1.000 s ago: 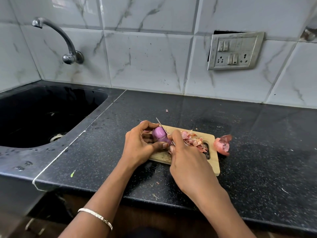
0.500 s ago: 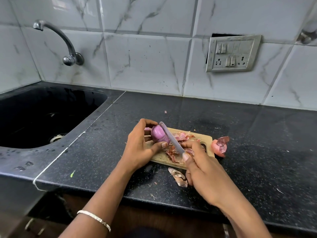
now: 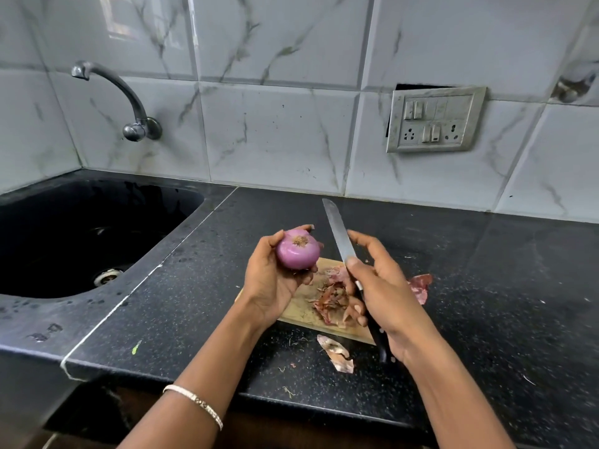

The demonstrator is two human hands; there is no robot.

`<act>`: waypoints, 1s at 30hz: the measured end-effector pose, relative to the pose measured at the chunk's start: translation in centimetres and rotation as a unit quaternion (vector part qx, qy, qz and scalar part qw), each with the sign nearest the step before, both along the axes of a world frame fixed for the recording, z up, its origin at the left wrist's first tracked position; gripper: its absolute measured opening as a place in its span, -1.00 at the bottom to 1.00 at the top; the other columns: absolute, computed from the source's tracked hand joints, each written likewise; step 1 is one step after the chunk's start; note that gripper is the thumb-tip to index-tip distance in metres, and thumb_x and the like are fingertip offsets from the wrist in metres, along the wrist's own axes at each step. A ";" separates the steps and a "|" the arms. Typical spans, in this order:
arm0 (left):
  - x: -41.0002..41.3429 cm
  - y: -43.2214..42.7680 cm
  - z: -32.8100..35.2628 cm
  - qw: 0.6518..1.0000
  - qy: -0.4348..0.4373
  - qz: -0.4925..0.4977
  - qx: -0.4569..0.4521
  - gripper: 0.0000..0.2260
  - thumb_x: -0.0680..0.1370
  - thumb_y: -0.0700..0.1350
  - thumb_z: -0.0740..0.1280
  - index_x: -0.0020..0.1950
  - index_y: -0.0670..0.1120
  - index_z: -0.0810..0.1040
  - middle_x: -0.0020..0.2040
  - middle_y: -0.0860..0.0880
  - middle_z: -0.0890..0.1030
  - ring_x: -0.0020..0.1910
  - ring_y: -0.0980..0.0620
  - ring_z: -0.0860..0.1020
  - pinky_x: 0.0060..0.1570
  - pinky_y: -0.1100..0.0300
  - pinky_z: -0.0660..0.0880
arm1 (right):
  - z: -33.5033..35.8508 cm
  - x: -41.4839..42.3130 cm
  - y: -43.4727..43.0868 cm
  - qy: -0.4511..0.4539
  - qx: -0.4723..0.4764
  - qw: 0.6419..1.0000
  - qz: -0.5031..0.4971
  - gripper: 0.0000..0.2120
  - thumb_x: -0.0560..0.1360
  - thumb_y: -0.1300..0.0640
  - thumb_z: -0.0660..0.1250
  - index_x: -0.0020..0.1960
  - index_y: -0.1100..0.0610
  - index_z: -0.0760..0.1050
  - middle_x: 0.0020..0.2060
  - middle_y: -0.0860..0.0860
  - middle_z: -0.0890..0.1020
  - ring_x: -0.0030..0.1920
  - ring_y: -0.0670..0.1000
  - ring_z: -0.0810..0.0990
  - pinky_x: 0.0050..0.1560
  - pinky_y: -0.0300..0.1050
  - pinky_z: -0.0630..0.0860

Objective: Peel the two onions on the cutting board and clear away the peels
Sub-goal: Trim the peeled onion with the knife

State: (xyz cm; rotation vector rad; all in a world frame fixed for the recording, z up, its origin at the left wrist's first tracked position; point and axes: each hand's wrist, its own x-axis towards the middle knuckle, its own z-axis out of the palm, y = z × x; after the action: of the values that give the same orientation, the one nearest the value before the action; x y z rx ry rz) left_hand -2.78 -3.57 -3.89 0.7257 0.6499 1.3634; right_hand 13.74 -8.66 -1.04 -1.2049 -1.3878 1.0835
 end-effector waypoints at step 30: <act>0.6 1.1 0.4 0.992 0.025 0.084 -0.094 -0.48 0.65 -0.06 0.18 -0.48 -0.07 0.63 -0.46 -0.05 0.57 -0.53 0.03 0.54 -0.49 0.27 0.47 | -3.4 -5.1 2.4 -0.203 0.172 0.961 -0.071 -0.52 0.64 0.16 0.23 0.46 -0.28 0.37 -0.45 -0.15 0.48 -0.38 -0.11 0.40 -0.17 -0.07 0.38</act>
State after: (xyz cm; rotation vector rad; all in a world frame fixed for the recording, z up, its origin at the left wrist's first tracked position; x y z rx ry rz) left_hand -2.13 -2.47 -3.51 0.5642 0.8829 1.4171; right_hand 8.64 -6.30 -4.46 -1.2844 -1.6868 0.4774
